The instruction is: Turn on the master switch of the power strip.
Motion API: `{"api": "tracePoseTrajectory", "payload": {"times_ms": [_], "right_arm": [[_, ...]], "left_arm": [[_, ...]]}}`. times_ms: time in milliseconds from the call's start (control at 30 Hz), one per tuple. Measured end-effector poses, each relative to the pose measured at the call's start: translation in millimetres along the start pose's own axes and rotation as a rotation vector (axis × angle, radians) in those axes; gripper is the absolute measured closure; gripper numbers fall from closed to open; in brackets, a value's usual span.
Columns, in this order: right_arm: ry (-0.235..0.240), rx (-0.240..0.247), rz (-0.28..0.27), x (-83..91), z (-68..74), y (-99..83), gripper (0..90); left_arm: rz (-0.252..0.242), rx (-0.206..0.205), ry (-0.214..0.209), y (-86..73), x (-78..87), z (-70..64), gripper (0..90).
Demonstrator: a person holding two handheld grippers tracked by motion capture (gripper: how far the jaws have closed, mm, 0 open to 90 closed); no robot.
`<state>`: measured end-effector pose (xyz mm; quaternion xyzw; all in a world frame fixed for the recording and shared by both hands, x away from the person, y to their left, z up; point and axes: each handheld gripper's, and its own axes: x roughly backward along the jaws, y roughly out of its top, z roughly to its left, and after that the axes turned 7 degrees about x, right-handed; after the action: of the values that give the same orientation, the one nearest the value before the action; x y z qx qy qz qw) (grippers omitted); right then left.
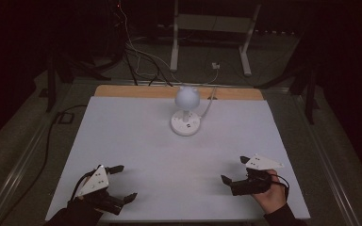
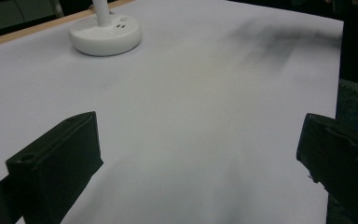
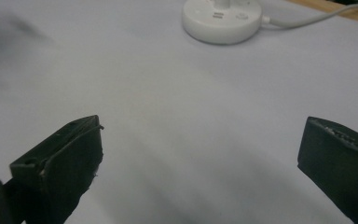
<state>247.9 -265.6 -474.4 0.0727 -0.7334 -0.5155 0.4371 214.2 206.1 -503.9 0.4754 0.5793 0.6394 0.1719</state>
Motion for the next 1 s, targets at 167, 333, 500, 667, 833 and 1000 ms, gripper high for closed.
{"api": "tracePoseTrajectory", "payload": {"times_ms": [167,333,500,667,833,1000], "right_arm": [[0.004,0.003,-0.017,-0.7,-2.9,12.0,0.0],[0.004,0.014,-0.026,-2.4,-4.1,23.8,0.0],[0.007,0.019,-0.033,-5.2,-6.7,32.7,0.0],[-0.005,0.04,-0.037,-7.3,-7.5,42.0,0.0],[-0.009,0.047,-0.048,-11.1,-9.9,50.7,0.5],[-0.007,0.061,-0.05,-17.4,-11.7,58.7,0.5]], "left_arm": [[-0.002,0.001,-0.001,0.1,0.3,-0.3,0.3],[-0.003,0.0,-0.002,0.1,0.3,-0.3,0.3],[-0.005,0.0,-0.003,0.3,0.9,-0.5,0.3],[-0.004,0.0,-0.004,0.4,0.9,-0.7,0.3],[-0.004,-0.002,-0.004,0.5,1.0,-0.9,0.3],[-0.004,-0.003,-0.005,0.5,1.0,-0.9,0.2]]}}
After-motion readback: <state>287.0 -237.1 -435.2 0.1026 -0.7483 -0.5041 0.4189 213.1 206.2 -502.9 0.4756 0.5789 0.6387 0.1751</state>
